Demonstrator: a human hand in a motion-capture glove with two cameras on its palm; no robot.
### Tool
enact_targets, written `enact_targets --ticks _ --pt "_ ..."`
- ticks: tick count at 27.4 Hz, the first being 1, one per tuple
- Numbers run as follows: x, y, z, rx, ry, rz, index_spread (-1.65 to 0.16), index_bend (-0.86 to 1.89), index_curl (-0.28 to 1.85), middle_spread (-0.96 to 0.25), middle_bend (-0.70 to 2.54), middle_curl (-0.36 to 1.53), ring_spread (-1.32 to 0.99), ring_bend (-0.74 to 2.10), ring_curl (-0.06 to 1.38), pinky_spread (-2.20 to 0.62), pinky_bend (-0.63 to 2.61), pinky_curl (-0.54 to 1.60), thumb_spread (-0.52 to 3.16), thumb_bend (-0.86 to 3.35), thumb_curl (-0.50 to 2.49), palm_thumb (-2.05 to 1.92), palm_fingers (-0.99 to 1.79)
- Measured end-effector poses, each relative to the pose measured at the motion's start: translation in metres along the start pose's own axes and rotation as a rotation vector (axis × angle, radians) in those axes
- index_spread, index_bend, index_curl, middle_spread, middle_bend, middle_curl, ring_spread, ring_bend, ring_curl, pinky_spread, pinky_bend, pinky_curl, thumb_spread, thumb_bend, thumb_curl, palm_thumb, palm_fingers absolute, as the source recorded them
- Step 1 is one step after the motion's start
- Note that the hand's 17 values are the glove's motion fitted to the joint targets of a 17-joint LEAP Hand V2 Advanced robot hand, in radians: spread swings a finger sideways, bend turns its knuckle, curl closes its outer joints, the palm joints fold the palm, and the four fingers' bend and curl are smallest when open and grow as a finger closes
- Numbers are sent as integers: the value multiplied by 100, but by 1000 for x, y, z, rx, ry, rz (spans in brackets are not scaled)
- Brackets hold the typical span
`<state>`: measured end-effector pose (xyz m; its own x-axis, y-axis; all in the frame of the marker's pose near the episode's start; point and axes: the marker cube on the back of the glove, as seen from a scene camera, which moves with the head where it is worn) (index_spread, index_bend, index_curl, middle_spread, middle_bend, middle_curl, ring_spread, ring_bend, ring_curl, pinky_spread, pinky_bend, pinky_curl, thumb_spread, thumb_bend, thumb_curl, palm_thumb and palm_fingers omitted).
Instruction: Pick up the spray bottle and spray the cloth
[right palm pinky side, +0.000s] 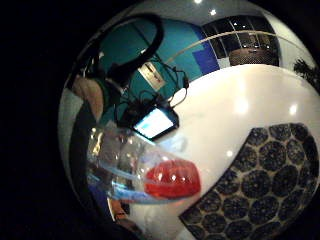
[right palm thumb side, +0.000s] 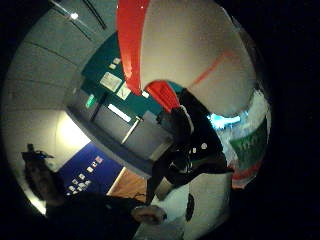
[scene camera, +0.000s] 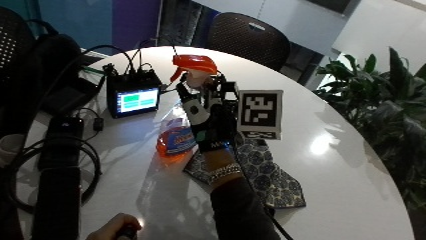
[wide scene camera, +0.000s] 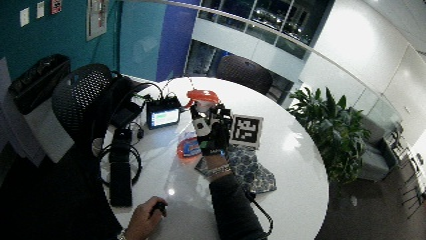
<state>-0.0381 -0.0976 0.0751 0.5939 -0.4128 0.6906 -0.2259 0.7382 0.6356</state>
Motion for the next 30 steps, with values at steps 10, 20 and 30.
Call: enact_targets --ticks 10,20,30 --pt "1 19 -29 -379 573 36 -31 11 37 -10 31 41 -9 41 36 13 45 38 114 -2 45 75 51" --pt "-39 19 -79 -693 946 36 -36 13 32 -5 18 35 -4 34 32 24 44 36 116 -3 41 69 38" --pt "-54 4 -97 -823 1070 79 -38 13 29 -3 15 31 -2 33 32 27 51 37 117 -2 37 66 25"
